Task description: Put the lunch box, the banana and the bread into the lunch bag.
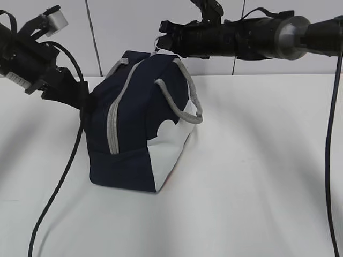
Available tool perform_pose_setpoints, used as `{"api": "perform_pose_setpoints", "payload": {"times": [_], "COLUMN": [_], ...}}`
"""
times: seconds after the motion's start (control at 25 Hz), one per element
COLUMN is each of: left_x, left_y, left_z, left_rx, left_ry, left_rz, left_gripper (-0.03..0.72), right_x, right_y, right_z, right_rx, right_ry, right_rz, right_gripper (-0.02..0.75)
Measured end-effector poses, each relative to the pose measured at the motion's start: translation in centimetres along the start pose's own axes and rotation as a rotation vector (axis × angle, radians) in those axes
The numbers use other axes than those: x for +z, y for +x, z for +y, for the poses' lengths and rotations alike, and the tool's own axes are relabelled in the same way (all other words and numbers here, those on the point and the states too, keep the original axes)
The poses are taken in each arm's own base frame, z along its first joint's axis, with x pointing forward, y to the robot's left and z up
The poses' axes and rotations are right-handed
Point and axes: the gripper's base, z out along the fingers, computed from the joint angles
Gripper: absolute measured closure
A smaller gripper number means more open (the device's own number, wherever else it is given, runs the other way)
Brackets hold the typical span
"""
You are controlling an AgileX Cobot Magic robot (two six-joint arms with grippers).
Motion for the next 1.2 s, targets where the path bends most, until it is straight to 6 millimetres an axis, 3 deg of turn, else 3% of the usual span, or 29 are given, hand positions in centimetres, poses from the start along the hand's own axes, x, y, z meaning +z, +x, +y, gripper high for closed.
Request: {"api": "perform_pose_setpoints", "payload": {"times": [0.28, 0.52, 0.84, 1.0, 1.2], "left_x": [0.0, -0.2, -2.7, -4.0, -4.4], "left_y": [0.1, -0.2, -2.9, -4.1, -4.5], "left_z": [0.0, -0.2, -0.7, -1.0, -1.3], "left_rx": [-0.002, 0.006, 0.008, 0.005, -0.012], "left_ry": [0.000, 0.009, -0.042, -0.068, -0.068], "left_rz": [0.001, -0.001, -0.057, -0.090, -0.105], "left_gripper": [0.684, 0.684, 0.667, 0.613, 0.462], "right_x": [0.9, 0.8, 0.4, 0.1, -0.1], "right_y": [1.4, 0.7, -0.8, -1.3, -1.6], "right_z": [-1.4, -1.0, 0.6, 0.8, 0.6], "right_rx": [0.072, 0.057, 0.004, -0.022, 0.005], "right_ry": [0.006, -0.038, -0.124, -0.113, -0.111], "right_rz": [0.029, 0.029, 0.081, 0.126, 0.138], "right_gripper": [0.754, 0.754, 0.754, 0.754, 0.754]}}
